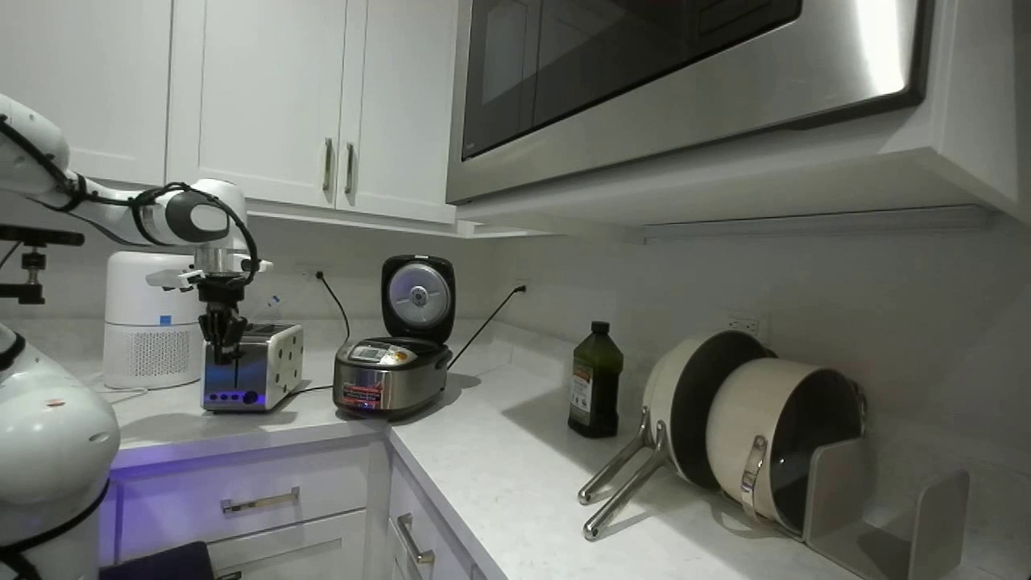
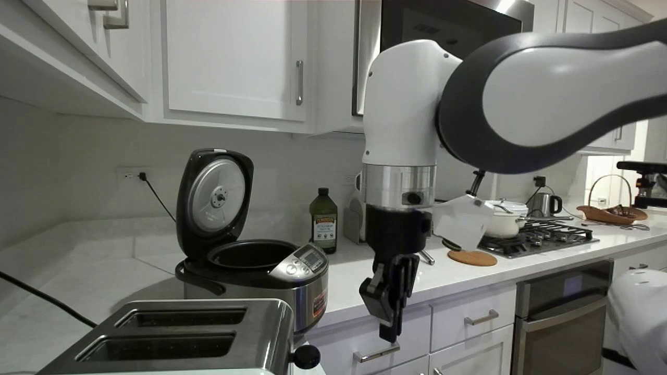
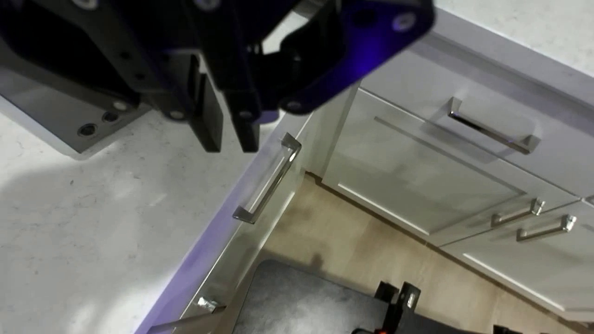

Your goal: Press the button to release the lever on the toaster upwards

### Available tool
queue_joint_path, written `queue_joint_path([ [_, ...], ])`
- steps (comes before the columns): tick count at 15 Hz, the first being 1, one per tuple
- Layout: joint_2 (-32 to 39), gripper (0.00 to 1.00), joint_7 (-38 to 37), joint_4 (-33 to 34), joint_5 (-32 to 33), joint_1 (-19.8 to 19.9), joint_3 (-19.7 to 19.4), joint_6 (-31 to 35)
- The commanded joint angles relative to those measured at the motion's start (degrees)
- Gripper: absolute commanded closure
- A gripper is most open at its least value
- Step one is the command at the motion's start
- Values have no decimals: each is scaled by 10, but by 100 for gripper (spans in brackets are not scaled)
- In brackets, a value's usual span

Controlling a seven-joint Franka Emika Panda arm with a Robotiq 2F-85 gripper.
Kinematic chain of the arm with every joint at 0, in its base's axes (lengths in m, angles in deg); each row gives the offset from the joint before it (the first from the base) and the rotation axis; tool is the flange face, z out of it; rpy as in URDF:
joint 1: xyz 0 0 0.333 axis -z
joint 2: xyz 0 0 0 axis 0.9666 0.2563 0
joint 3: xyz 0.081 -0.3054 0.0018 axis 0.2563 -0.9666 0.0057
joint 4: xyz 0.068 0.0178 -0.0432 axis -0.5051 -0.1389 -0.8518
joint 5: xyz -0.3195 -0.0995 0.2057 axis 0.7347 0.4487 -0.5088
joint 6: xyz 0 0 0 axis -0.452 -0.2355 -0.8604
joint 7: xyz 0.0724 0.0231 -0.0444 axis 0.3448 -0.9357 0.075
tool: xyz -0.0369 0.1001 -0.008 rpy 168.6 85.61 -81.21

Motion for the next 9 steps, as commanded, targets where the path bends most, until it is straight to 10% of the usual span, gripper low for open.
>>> queue_joint_path([
  [1,42,53,-48,46,-15,-17,-37,-40],
  [9,90,0,-92,86,-52,-32,-64,-48],
])
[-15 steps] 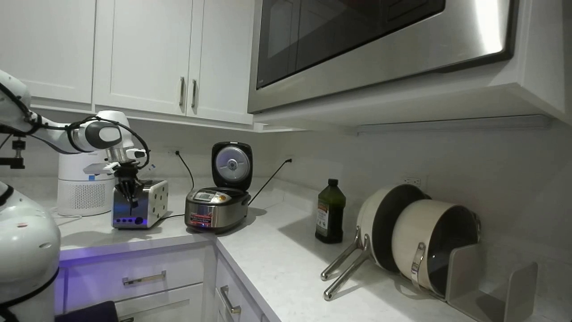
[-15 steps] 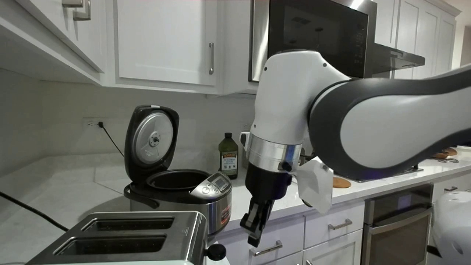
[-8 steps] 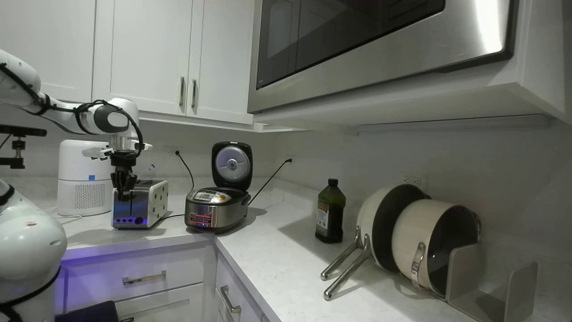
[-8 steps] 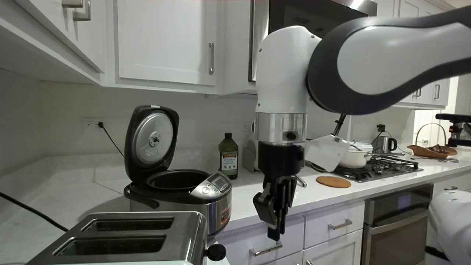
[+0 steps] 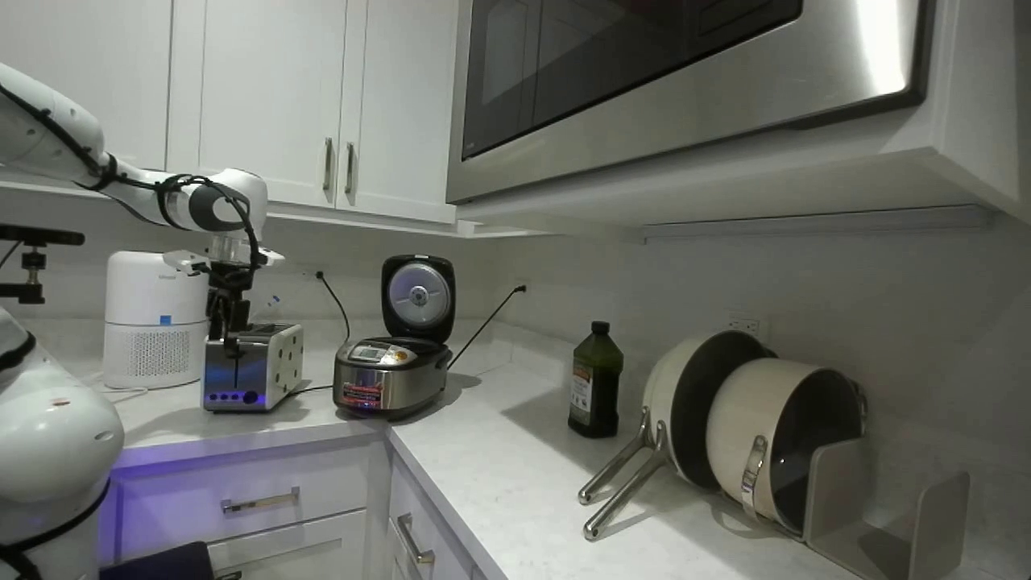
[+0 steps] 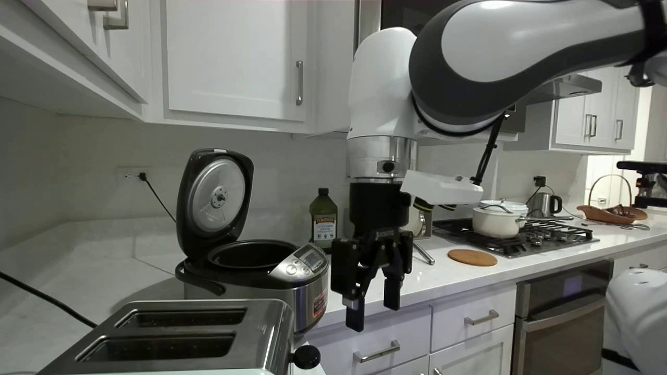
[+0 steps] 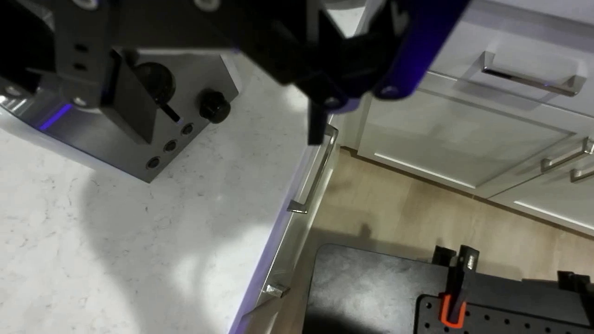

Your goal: Press the button to release the lever on the toaster upwards

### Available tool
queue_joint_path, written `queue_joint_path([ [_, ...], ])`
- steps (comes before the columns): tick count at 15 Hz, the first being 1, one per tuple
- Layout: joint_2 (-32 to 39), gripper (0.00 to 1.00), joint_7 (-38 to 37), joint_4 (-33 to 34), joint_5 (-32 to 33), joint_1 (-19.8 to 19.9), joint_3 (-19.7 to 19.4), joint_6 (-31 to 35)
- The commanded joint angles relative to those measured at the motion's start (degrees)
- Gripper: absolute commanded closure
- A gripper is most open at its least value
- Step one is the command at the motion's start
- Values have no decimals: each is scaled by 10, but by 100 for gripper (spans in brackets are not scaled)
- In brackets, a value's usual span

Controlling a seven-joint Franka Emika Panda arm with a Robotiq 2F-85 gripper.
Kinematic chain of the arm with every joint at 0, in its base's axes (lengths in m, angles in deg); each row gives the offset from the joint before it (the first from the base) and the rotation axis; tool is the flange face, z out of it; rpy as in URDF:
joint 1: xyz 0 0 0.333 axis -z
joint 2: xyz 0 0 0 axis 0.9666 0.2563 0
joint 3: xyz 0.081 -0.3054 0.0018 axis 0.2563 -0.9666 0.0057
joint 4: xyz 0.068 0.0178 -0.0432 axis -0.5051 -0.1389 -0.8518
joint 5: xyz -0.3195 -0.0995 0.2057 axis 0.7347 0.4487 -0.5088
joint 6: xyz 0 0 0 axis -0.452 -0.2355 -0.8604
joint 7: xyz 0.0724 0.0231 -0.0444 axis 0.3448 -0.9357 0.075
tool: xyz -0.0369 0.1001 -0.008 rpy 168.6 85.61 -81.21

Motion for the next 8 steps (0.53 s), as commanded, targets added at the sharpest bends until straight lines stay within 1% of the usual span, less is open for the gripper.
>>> queue_joint_path([
  [1,36,0,-28,31,-12,-13,-19,-28],
  [5,48,0,-17,36,-22,-16,-39,-46],
  [6,32,0,-13,17,-5,-17,-30,-19],
  [8,35,0,-12,18,-9,-18,-38,-24],
])
